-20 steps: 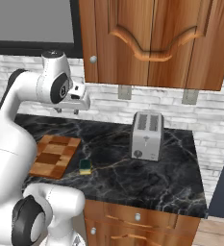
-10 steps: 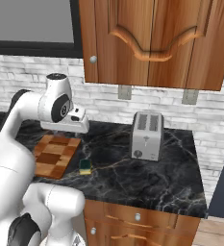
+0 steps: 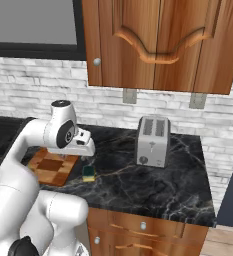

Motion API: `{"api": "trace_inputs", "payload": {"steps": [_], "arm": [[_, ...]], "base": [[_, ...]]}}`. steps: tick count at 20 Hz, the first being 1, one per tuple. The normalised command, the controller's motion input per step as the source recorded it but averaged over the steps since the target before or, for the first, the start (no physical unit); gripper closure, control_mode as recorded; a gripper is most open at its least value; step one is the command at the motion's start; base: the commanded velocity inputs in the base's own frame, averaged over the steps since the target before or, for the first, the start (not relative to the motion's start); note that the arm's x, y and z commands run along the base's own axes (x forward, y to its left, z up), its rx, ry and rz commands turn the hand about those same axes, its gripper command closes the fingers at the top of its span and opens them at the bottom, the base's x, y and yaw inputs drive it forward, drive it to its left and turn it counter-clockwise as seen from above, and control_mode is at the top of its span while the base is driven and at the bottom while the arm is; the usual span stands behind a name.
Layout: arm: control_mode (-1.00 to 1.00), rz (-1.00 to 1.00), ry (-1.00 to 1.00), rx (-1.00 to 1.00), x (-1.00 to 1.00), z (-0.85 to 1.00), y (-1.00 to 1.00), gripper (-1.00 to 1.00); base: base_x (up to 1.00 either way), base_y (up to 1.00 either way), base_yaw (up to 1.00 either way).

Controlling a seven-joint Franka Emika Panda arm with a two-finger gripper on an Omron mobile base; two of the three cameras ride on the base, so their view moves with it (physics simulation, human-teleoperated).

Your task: Pick up the sponge from the counter and clean the cutting board by briefly scrubbing or pressing down on the cutting board. Once finished, release the sponge.

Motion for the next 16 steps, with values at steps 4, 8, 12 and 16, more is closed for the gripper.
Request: {"api": "trace_inputs", "payload": {"steps": [4,8,12,16], "arm": [[-1.0,0.01,0.04,0.0,0.29,-0.31,-0.1,-1.0],[-1.0,0.02,0.06,0.0,0.36,-0.39,-0.07,-1.0],[-1.0,0.02,0.08,0.0,0.4,-0.33,0.0,-1.0],[-1.0,0.02,0.04,0.0,0.35,-0.37,-0.01,-1.0]], "base": [[0.0,0.0,0.0],[0.0,0.0,0.0],[0.0,0.0,0.0],[0.0,0.0,0.0]]}}
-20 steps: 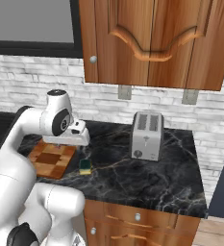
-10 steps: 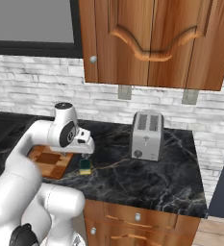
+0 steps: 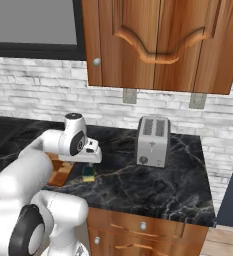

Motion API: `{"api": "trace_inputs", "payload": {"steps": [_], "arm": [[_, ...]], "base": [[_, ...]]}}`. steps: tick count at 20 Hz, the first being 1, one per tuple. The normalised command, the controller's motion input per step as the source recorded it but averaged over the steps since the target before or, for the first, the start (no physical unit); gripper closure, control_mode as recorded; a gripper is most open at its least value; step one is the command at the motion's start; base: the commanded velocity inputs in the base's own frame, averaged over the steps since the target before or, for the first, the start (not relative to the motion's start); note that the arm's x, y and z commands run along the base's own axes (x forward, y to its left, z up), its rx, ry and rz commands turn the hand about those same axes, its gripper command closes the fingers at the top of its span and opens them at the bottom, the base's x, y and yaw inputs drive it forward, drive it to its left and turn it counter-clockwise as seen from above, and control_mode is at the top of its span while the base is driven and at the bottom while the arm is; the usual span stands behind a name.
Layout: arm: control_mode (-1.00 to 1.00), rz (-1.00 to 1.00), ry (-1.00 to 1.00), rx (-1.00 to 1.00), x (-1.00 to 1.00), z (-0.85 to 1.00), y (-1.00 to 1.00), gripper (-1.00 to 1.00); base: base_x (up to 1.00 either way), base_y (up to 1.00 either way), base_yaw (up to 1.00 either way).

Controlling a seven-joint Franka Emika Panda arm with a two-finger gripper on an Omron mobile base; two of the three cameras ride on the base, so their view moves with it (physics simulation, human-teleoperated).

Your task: Pick up the sponge from the counter and clean the cutting board by briefly scrubbing or pressing down on the cutting board. Once finished, release the sponge.

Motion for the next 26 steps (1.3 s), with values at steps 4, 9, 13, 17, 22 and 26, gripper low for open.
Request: {"api": "trace_inputs", "payload": {"steps": [4,9,13,17,22,26], "arm": [[-1.0,0.01,0.0,0.0,0.22,-0.28,-0.13,-1.0],[-1.0,0.0,0.01,0.0,0.18,-0.32,-0.08,-1.0],[-1.0,0.0,0.04,0.0,0.1,-0.36,-0.02,-1.0],[-1.0,0.01,0.06,0.0,0.1,-0.38,0.0,-1.0],[-1.0,0.01,0.02,0.0,0.09,-0.26,0.0,-1.0],[-1.0,0.02,0.0,0.0,0.04,-0.27,0.0,-1.0]], "base": [[0.0,0.0,0.0],[0.0,0.0,0.0],[0.0,0.0,0.0],[0.0,0.0,0.0],[0.0,0.0,0.0],[0.0,0.0,0.0]]}}
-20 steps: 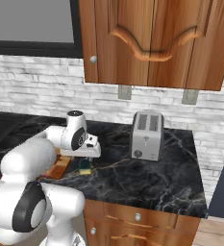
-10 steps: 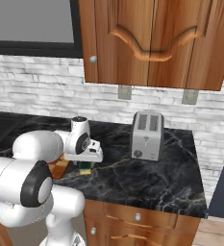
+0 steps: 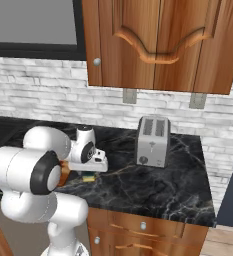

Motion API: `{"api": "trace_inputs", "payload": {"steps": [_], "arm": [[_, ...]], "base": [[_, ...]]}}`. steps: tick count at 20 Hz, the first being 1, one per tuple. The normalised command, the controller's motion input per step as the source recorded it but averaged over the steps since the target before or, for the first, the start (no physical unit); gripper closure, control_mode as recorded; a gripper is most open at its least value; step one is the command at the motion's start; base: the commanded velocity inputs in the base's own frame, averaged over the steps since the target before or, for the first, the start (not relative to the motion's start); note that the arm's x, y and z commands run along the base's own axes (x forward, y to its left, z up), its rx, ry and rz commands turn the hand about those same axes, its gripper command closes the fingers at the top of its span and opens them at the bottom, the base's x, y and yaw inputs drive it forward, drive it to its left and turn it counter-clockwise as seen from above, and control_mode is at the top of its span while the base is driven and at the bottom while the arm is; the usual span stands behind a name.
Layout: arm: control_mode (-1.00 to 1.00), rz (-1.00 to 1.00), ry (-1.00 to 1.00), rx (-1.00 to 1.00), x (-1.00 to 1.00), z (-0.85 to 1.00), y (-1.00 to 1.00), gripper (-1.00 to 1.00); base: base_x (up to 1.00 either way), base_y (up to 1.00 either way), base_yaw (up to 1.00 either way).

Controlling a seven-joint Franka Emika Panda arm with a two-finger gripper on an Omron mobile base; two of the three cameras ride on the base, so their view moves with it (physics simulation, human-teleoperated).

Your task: Pick up the sponge from the counter and clean the cutting board by briefly scrubbing or pressing down on the cutting board. Once finished, release the sponge.

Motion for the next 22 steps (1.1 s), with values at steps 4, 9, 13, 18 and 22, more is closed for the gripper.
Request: {"api": "trace_inputs", "payload": {"steps": [4,9,13,18,22], "arm": [[-1.0,0.03,0.0,0.0,0.0,-0.13,0.0,1.0],[-1.0,0.09,-0.05,0.0,-0.1,0.12,0.03,1.0],[-1.0,0.24,-0.01,0.0,-0.07,0.38,0.41,1.0],[-1.0,0.33,0.09,-0.01,-0.08,0.22,0.76,1.0],[-1.0,0.38,0.12,-0.01,-0.21,0.07,0.77,1.0]], "base": [[0.0,0.0,0.0],[0.0,0.0,0.0],[0.0,0.0,0.0],[0.0,0.0,0.0],[0.0,0.0,0.0]]}}
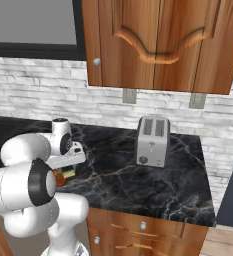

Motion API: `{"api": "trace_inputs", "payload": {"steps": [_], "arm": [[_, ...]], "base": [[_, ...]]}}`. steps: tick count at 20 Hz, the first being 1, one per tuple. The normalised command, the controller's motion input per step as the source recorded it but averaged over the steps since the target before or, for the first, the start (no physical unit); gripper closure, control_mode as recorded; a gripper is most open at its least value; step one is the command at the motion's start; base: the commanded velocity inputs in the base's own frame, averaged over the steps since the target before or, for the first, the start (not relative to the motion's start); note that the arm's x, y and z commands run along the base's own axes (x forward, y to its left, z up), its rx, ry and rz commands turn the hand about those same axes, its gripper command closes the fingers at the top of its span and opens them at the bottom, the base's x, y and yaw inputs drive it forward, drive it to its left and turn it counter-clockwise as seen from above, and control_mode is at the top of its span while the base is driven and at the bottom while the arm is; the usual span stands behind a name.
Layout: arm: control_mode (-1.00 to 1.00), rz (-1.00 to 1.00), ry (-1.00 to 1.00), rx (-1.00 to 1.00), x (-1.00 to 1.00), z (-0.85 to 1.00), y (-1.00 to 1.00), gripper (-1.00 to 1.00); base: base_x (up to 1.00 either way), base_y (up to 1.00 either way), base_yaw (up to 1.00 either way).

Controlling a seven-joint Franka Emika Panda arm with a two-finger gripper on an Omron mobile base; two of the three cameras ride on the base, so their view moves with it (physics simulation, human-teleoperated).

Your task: Pick up the sponge from the counter and clean the cutting board by briefly scrubbing or pressing down on the cutting board. Once finished, release the sponge.

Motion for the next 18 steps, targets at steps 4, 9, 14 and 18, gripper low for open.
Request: {"api": "trace_inputs", "payload": {"steps": [4,9,14,18], "arm": [[-1.0,0.37,0.06,0.0,-0.2,0.0,0.49,1.0],[-1.0,0.33,0.0,0.0,-0.24,-0.16,0.07,1.0],[-1.0,0.3,0.0,0.0,-0.2,-0.23,0.01,1.0],[-1.0,0.22,0.0,0.0,-0.01,-0.34,0.0,1.0]], "base": [[0.0,0.0,0.0],[0.0,0.0,0.0],[0.0,0.0,0.0],[0.0,0.0,0.0]]}}
